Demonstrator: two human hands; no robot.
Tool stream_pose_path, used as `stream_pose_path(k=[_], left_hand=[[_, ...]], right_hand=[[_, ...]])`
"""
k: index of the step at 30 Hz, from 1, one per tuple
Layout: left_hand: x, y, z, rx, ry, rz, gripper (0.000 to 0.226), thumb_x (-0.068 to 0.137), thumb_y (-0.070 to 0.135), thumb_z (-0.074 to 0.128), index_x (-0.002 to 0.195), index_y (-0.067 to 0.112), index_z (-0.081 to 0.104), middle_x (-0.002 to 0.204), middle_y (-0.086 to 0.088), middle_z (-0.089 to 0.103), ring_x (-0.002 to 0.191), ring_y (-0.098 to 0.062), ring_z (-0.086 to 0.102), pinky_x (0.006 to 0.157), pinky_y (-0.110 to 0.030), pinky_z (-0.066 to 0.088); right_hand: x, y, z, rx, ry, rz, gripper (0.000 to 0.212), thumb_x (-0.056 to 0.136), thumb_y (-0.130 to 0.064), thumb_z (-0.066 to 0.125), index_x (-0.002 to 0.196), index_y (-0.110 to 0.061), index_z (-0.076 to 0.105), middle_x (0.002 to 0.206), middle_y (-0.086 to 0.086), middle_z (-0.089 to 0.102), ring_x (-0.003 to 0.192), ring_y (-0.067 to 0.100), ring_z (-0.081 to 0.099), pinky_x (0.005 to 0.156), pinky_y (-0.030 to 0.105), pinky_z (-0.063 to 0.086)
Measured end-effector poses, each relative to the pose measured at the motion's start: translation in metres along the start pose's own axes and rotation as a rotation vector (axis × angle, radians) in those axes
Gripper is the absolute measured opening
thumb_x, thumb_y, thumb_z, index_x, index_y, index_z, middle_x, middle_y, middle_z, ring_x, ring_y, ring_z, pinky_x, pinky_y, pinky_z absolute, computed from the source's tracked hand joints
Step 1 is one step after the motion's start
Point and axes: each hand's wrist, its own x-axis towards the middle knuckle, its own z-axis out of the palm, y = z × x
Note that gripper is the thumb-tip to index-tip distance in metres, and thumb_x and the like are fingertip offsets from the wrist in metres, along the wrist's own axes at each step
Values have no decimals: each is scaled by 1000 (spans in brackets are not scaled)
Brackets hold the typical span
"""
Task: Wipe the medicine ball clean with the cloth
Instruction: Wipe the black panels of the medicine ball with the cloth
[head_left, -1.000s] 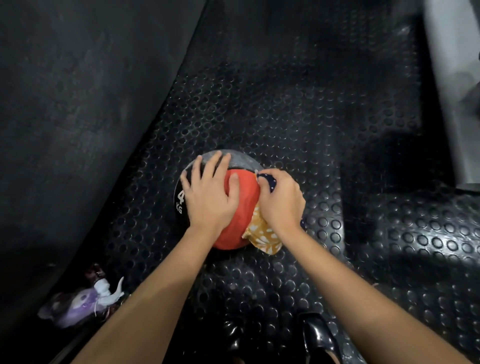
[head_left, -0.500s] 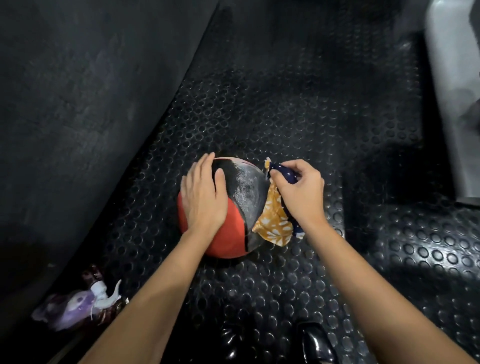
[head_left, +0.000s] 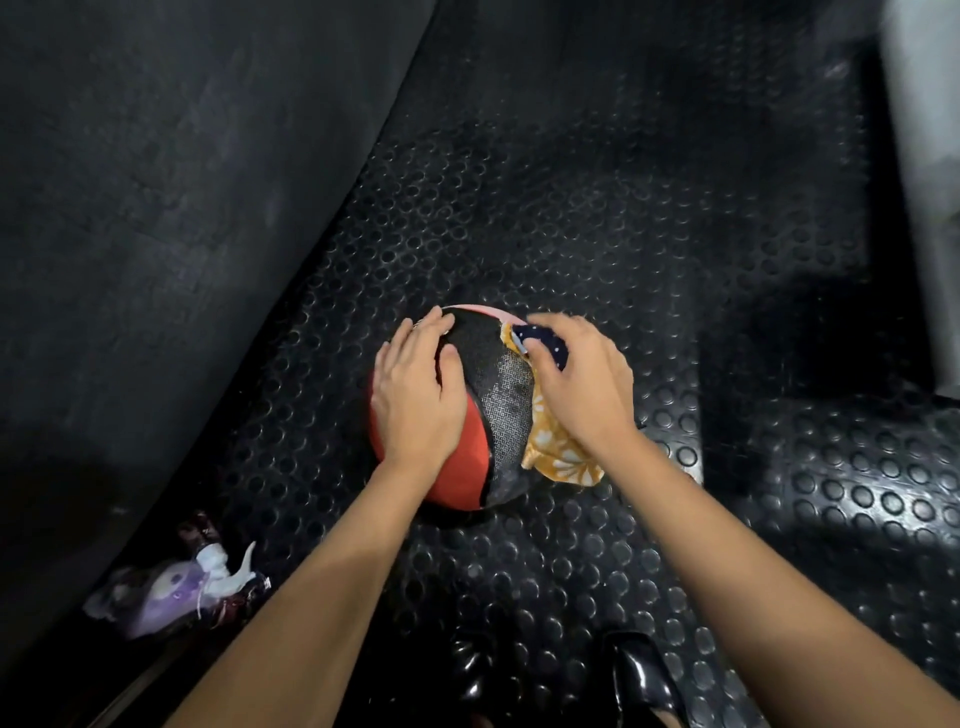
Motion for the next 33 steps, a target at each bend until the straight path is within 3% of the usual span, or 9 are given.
stream_pose_path(k=[5, 10, 15, 20, 25, 30, 33], left_hand=[[2, -3, -3, 34, -7, 23, 50, 91, 32, 26, 126, 20, 58, 138, 6, 54, 136, -19, 38, 113, -44, 28], [0, -1, 2, 72, -4, 44, 49, 91, 31, 27, 125, 18, 59, 136, 4, 56, 134, -21, 41, 112, -45, 30], [5, 3, 5, 104, -9, 43, 52, 90, 38, 25, 126, 20, 59, 135, 5, 56, 133, -20, 42, 111, -45, 30], [-7, 5, 6, 122, -1, 78, 49, 93, 43, 29, 126, 21, 58, 136, 7, 55, 134, -18, 39, 113, -44, 27], [-1, 6, 7, 131, 5, 61, 52, 92, 42, 26, 126, 20, 59, 134, 5, 56, 133, -20, 41, 112, -43, 28], [-6, 7, 9, 154, 12, 70, 51, 93, 41, 27, 125, 19, 59, 135, 5, 56, 132, -20, 42, 112, -41, 28], [-1, 9, 8, 165, 8, 53, 52, 92, 41, 25, 126, 20, 59, 135, 5, 56, 132, -20, 42, 111, -44, 30]], right_hand=[[-14, -10, 4, -87, -6, -211, 23, 92, -30, 56, 112, -24, 65, 106, -5, 60, 100, 18, 56, 76, 32, 45], [31, -15, -2, -183, -91, -68, 23, 94, -33, 51, 113, -30, 64, 112, -4, 59, 106, 20, 55, 77, 31, 40], [5, -15, -10, -205, -108, -179, 23, 94, -32, 51, 113, -30, 65, 110, -7, 59, 105, 17, 55, 77, 31, 43], [38, -9, -11, -209, -128, 3, 21, 93, -30, 54, 109, -31, 67, 112, -2, 64, 105, 25, 58, 80, 32, 43], [10, -13, -14, -234, -122, -144, 22, 94, -32, 53, 112, -31, 65, 110, -7, 61, 102, 19, 57, 73, 29, 39], [33, -11, -11, -211, -111, -18, 20, 93, -31, 54, 108, -31, 66, 108, -4, 63, 102, 23, 58, 71, 29, 37], [11, -18, -11, -206, -120, -147, 22, 94, -33, 52, 112, -30, 65, 108, -6, 60, 102, 18, 56, 74, 30, 40]])
